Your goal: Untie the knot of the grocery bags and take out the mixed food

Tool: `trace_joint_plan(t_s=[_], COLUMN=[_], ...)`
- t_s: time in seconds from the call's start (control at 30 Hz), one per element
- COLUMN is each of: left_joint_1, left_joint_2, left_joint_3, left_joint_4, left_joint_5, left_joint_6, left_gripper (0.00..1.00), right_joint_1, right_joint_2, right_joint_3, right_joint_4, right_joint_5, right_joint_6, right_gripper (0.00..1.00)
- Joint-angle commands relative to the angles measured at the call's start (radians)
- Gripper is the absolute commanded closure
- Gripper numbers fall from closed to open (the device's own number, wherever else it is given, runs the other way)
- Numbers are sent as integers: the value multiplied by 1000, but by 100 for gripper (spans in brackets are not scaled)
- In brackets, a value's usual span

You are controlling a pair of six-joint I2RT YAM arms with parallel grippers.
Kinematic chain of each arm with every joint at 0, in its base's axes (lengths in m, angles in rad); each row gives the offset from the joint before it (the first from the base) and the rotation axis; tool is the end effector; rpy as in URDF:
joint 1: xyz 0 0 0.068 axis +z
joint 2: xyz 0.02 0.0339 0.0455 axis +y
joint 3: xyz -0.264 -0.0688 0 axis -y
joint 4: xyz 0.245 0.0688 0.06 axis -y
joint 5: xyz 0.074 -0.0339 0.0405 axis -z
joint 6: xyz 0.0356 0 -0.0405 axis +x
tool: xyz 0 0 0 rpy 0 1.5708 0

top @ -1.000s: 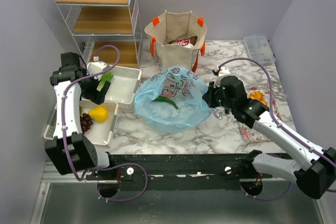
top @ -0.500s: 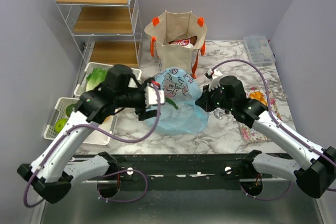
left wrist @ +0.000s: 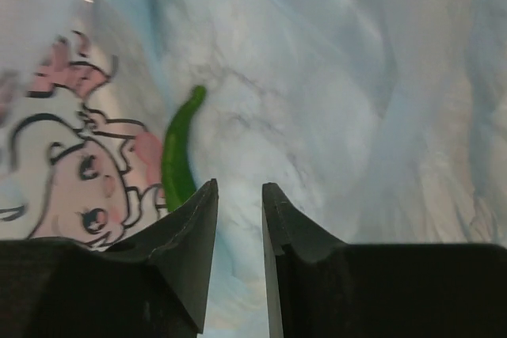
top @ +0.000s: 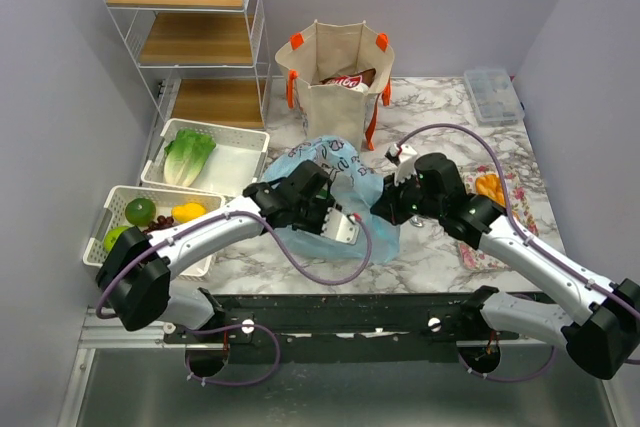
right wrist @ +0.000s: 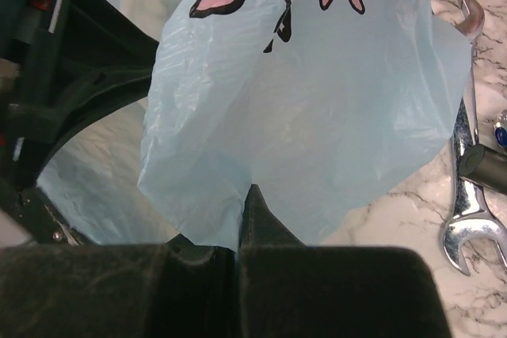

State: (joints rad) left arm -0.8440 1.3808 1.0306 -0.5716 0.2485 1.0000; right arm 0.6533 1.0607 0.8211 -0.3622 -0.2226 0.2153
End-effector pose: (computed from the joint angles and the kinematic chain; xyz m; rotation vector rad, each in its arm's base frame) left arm 0.1838 -0.2199 0.2586 2.0279 1.4077 -0.2425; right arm 0.1802 0.1478 0.2825 -0.6173 2.1648 0.7255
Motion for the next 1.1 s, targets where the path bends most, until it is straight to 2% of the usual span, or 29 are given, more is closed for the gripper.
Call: trace_joint_plan(t_s=[0.0, 0.1, 0.2, 0.27, 0.37, 0.43, 0.57, 0.67, 0.9, 1.07], left_joint_1=[31, 49, 50, 50, 52, 61, 94, 123, 146, 147], left_joint_2=[-36, -54, -42, -19, 37, 95, 218, 274, 394, 428], left_joint_3=[-147, -172, -159, -112, -24, 41, 130, 144, 198, 227], left_joint_4=[15, -143, -188, -155, -58, -38, -25, 12, 59, 46], left_joint_5=[-41, 17, 25, 39, 26, 25, -2, -40, -88, -75], left_joint_6=[213, 290, 292, 219, 102, 83, 130, 208, 296, 341], left_gripper=[71, 71, 65, 60, 57, 57, 56, 53, 41, 34], right_joint_1=[5, 5, 5, 5, 5, 4, 4, 5, 4, 3], right_joint_2=[-36, -48, -48, -47, -51, -55, -53, -46, -32, -26], right_joint_3=[-22, -37, -49, -54, -64, -66, -48, -29, -6, 0], right_joint_4=[-32, -28, -17, -11, -8, -10, -20, -14, -10, -11], right_joint_5=[7, 17, 10, 4, 6, 12, 42, 63, 90, 110], right_joint_6=[-25, -25, -25, -25, -19, -12, 17, 29, 51, 51], right_gripper=[99, 99, 99, 99, 99, 99, 99, 99, 99, 99])
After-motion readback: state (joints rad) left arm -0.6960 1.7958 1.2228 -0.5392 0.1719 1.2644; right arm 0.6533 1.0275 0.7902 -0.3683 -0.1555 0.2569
